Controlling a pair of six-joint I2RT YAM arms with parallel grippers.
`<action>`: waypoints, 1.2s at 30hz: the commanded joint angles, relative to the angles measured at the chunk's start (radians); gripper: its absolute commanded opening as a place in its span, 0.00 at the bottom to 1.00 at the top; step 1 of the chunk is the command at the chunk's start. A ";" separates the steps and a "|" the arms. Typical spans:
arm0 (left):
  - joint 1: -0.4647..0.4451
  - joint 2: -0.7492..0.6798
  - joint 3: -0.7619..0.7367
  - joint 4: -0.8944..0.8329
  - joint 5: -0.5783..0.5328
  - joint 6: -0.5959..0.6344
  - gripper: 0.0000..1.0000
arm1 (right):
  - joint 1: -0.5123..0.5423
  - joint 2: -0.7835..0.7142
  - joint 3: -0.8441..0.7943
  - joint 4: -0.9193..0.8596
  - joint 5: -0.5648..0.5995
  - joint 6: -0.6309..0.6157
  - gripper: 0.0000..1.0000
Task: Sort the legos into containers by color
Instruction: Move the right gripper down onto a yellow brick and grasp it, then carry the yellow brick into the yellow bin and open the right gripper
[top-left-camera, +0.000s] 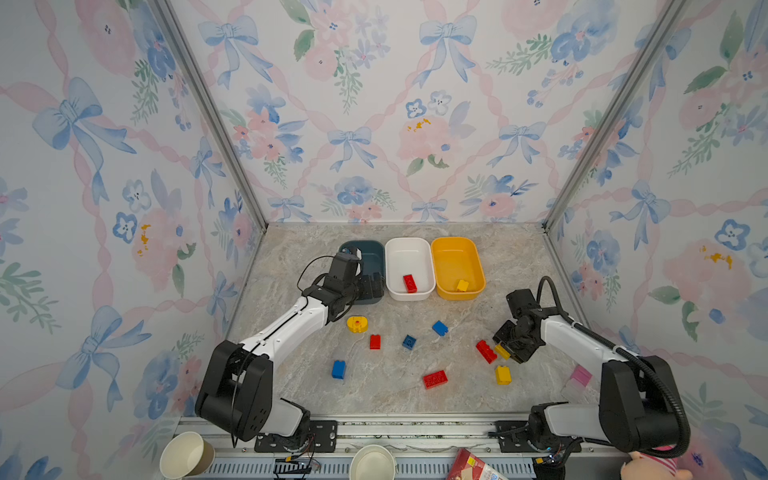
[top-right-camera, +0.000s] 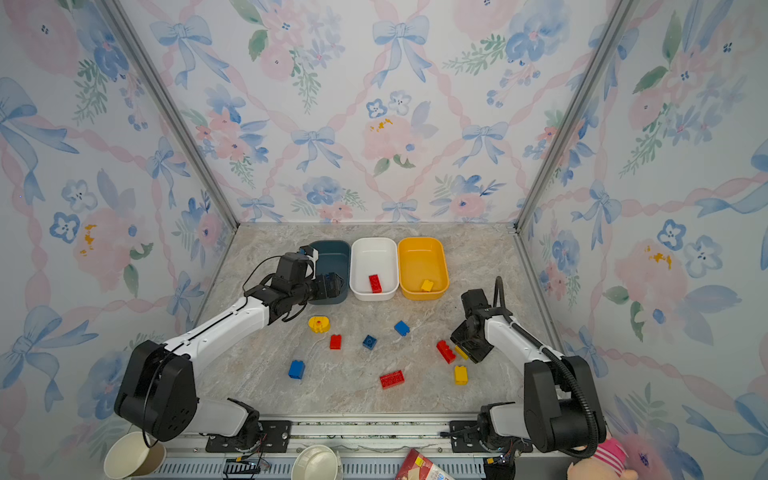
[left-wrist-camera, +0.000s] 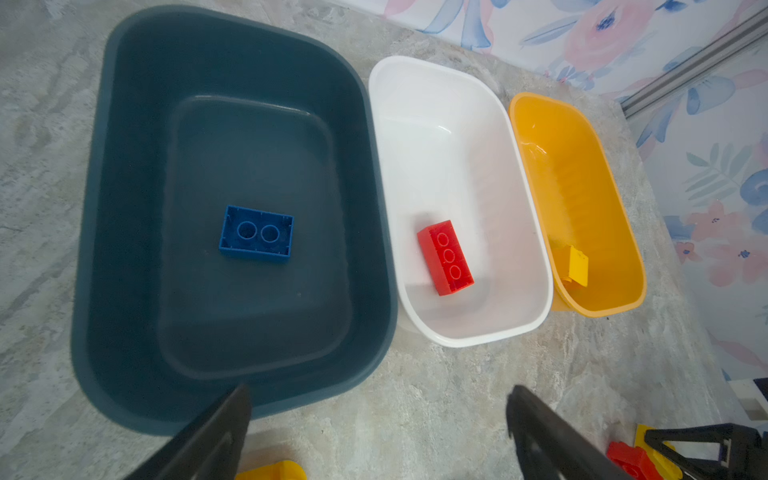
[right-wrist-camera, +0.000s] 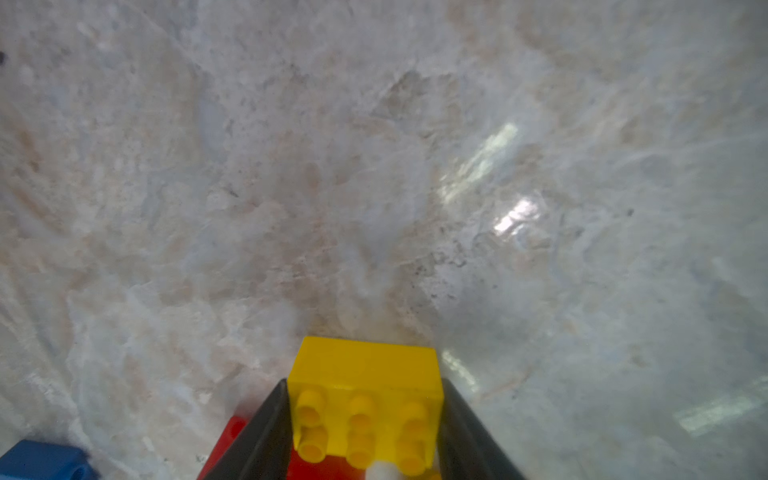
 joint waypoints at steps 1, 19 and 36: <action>-0.006 -0.029 -0.019 0.002 -0.016 -0.010 0.98 | -0.009 0.003 -0.009 -0.014 -0.002 -0.005 0.48; -0.005 -0.061 -0.049 0.008 -0.024 -0.014 0.98 | -0.003 -0.074 0.127 -0.091 0.003 -0.044 0.43; -0.005 -0.133 -0.106 0.013 -0.030 -0.031 0.98 | 0.103 0.139 0.523 -0.070 0.014 -0.166 0.42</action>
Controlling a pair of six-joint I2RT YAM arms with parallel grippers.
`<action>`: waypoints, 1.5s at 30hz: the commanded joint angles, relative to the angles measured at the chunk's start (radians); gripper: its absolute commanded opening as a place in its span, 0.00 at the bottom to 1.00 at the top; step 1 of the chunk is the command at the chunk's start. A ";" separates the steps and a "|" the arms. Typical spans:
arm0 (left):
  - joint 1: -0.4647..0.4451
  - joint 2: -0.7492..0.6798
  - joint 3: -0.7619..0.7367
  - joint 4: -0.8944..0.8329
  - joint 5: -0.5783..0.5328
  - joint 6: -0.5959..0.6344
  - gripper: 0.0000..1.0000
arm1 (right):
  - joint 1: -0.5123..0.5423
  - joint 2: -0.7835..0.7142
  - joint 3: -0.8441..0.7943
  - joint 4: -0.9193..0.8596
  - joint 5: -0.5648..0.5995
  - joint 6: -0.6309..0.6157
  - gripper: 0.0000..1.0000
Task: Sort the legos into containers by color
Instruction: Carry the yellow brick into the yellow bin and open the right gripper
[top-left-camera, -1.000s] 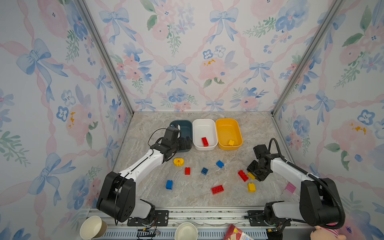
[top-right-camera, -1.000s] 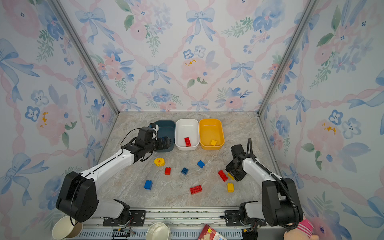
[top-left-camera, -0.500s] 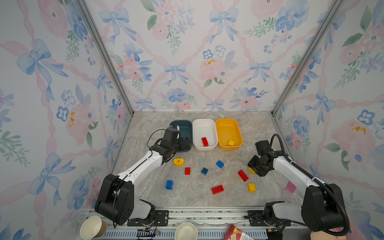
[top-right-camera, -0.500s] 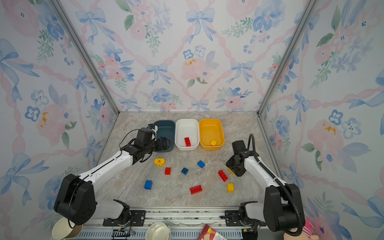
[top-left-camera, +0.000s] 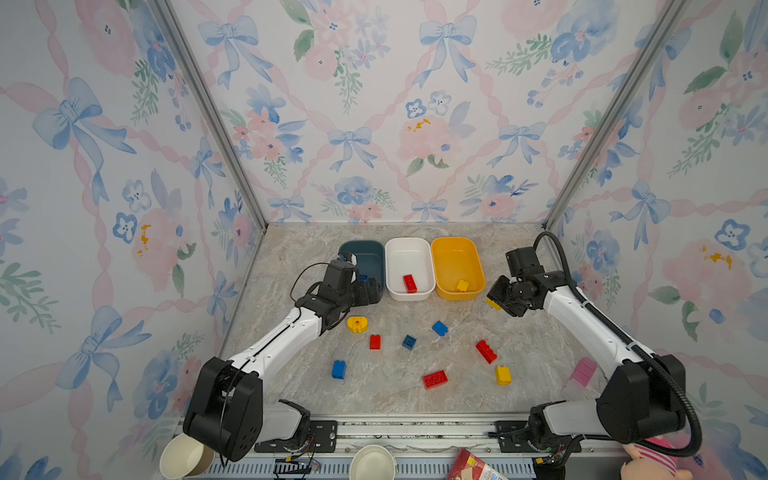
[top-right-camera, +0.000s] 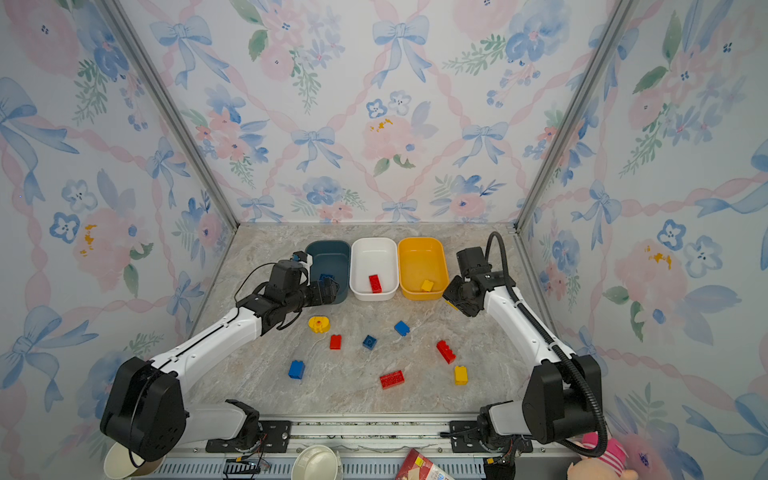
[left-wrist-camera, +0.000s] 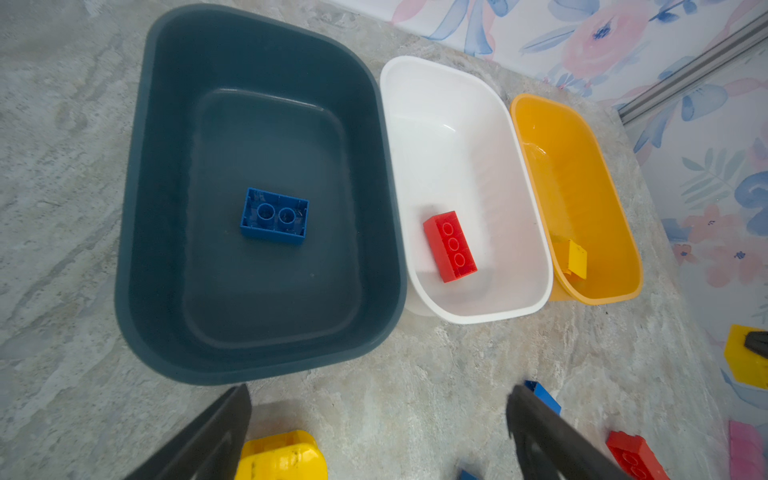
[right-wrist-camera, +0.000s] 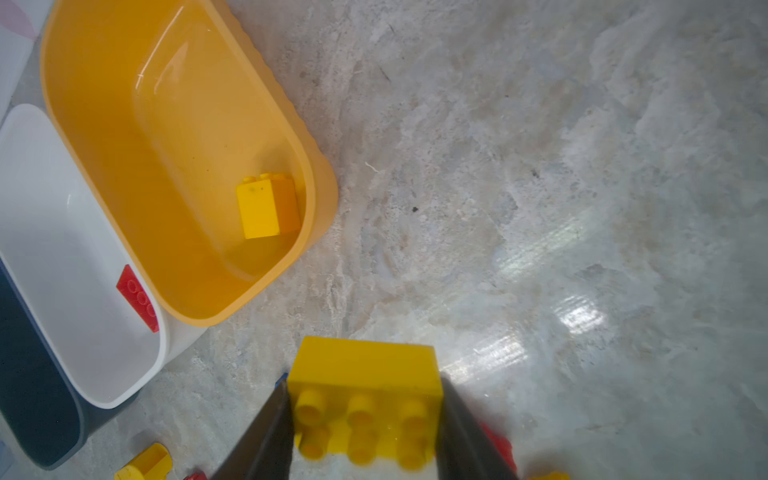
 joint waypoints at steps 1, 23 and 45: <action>-0.005 -0.035 -0.025 0.004 -0.016 -0.018 0.98 | 0.025 0.076 0.078 0.012 0.001 -0.052 0.42; -0.005 -0.195 -0.149 0.003 -0.053 -0.085 0.98 | 0.074 0.659 0.581 0.068 -0.116 -0.131 0.44; -0.002 -0.151 -0.122 0.003 -0.057 -0.068 0.98 | 0.062 0.682 0.619 0.050 -0.173 -0.146 0.71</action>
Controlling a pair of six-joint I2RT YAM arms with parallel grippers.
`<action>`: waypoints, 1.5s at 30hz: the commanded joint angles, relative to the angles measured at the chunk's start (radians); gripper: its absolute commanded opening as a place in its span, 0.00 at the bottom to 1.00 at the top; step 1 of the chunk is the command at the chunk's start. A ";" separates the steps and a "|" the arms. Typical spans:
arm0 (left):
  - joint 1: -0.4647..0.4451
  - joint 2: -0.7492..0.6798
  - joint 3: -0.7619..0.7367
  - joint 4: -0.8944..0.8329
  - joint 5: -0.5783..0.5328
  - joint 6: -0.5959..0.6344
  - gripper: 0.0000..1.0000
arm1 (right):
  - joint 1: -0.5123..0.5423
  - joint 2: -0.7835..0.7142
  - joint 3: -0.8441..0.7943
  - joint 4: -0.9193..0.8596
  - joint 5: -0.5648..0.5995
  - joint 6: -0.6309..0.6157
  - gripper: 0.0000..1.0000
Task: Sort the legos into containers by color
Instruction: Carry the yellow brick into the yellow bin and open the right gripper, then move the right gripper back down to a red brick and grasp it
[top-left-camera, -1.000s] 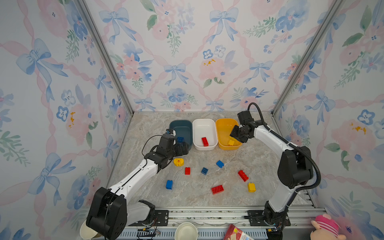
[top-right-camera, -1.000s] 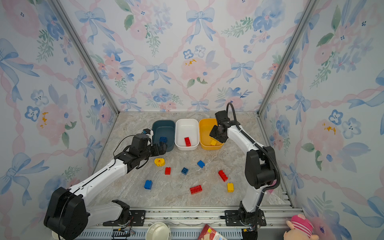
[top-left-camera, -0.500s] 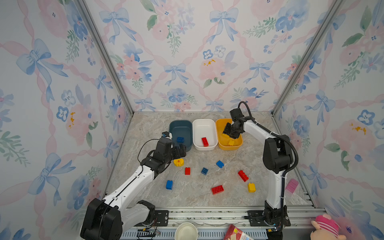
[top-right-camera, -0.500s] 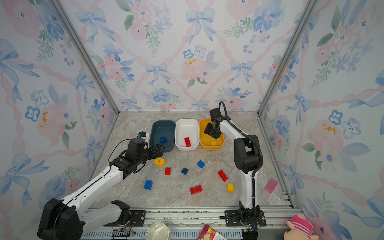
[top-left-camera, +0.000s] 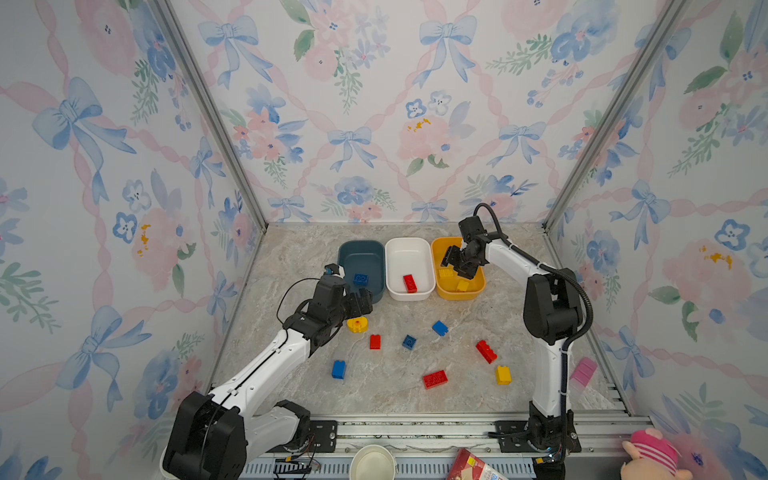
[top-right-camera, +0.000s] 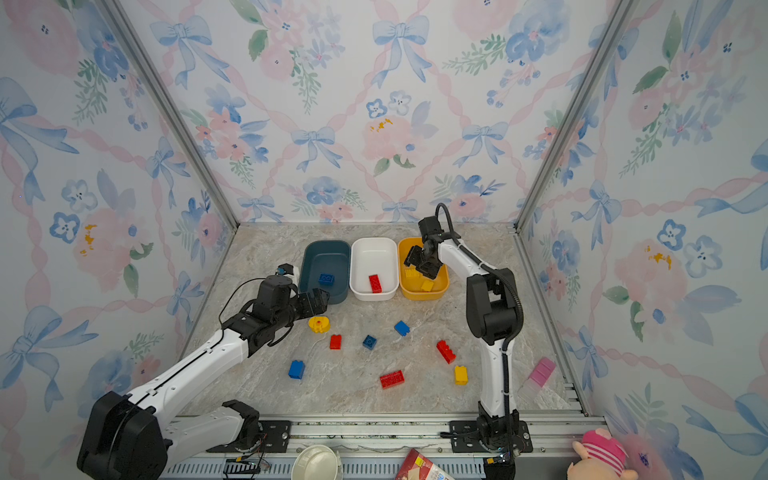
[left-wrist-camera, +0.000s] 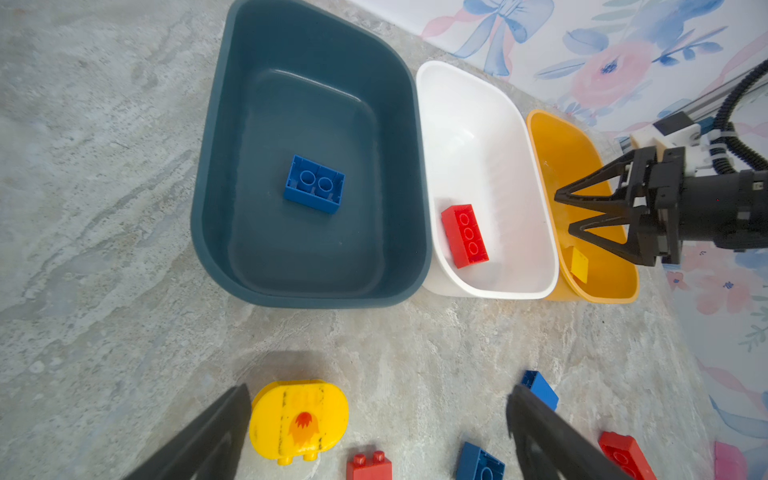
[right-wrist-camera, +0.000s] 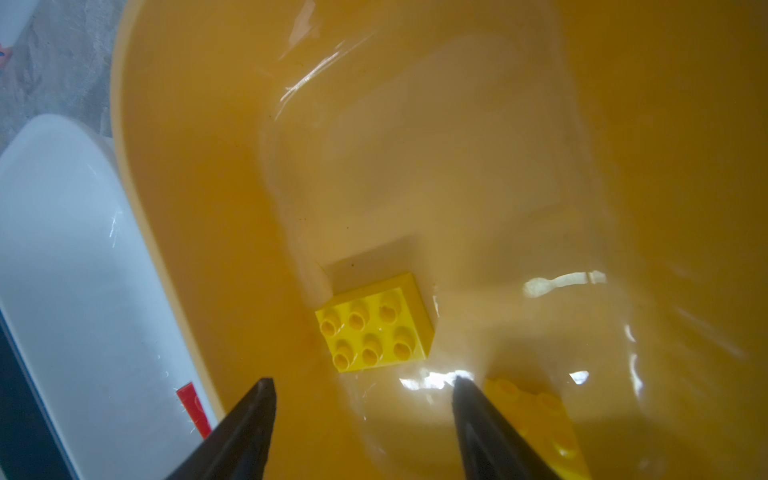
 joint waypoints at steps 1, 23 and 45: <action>-0.001 0.017 0.029 0.004 -0.004 0.021 0.98 | -0.002 -0.046 -0.007 -0.018 -0.015 -0.007 0.71; 0.015 0.072 0.048 0.010 0.046 0.062 0.98 | 0.012 -0.360 -0.345 -0.046 0.023 -0.183 0.76; 0.006 0.130 0.080 0.019 0.069 0.070 0.98 | 0.025 -0.647 -0.782 -0.061 0.065 -0.300 0.78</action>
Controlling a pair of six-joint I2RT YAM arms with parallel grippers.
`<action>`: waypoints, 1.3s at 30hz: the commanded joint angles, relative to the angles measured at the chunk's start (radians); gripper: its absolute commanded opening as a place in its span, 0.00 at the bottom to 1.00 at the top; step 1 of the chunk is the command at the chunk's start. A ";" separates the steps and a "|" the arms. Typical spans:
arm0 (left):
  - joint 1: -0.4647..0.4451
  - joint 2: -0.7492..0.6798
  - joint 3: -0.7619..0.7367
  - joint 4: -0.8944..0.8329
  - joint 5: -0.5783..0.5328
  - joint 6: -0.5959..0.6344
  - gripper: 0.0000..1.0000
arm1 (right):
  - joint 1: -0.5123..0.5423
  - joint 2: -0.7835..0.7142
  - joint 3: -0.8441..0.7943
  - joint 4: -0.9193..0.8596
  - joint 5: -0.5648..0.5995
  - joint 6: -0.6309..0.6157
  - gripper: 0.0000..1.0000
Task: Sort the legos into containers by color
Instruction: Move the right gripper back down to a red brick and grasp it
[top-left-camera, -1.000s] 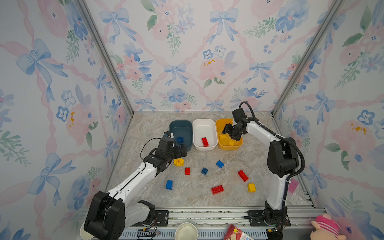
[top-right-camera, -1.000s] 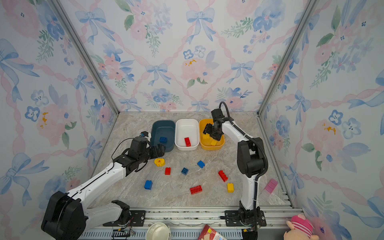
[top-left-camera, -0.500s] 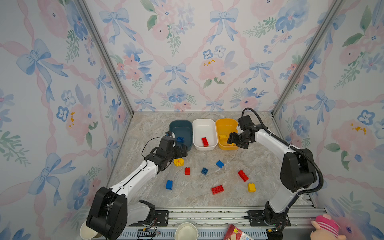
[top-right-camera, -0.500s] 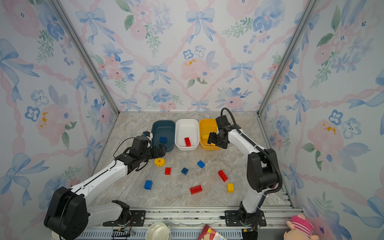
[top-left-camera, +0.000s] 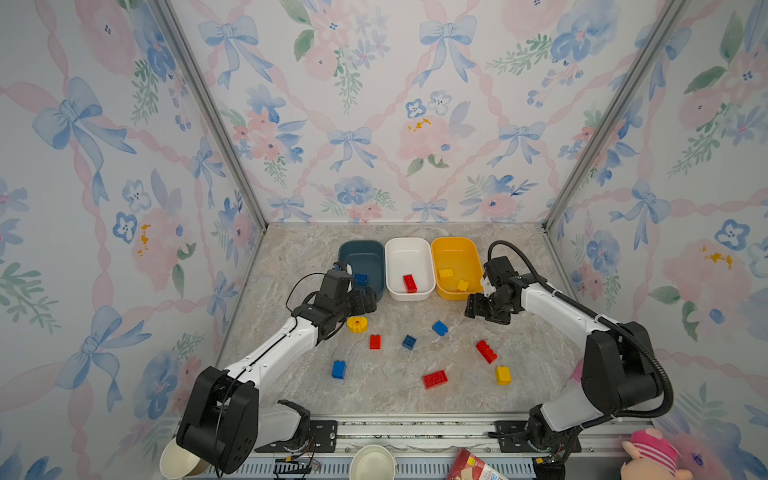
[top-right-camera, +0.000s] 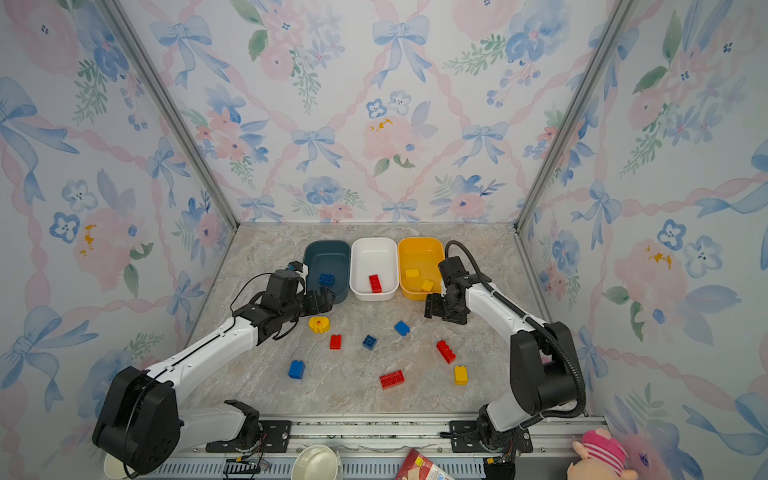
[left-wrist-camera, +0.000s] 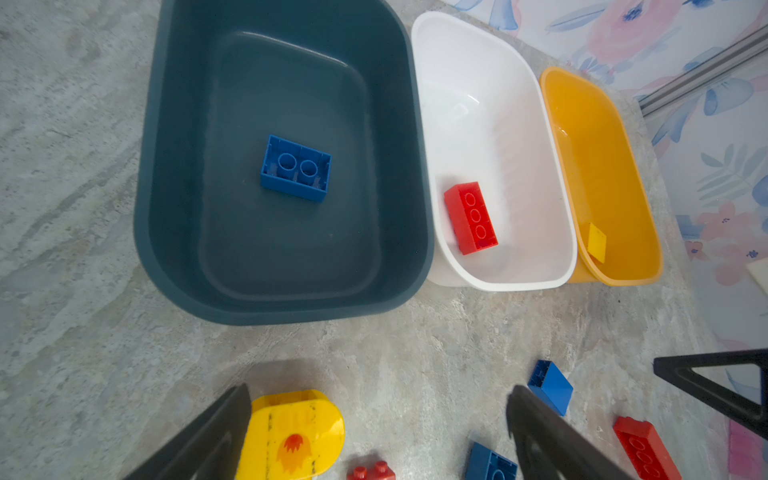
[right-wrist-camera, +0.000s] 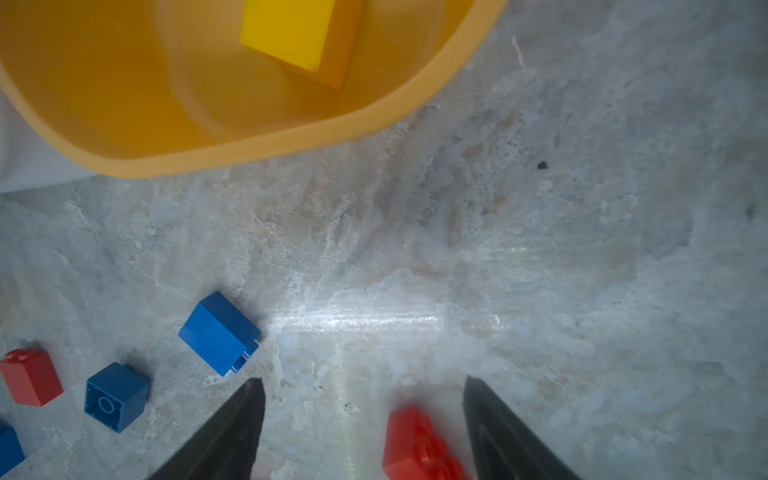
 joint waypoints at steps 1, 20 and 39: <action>-0.002 0.011 0.027 0.014 0.012 0.022 0.98 | 0.019 -0.039 -0.046 -0.022 0.022 -0.019 0.78; -0.004 0.032 0.034 0.021 0.019 0.023 0.98 | 0.119 -0.122 -0.207 -0.060 0.115 0.005 0.73; -0.003 0.038 0.032 0.028 0.024 0.042 0.98 | 0.162 -0.079 -0.231 -0.052 0.197 -0.006 0.51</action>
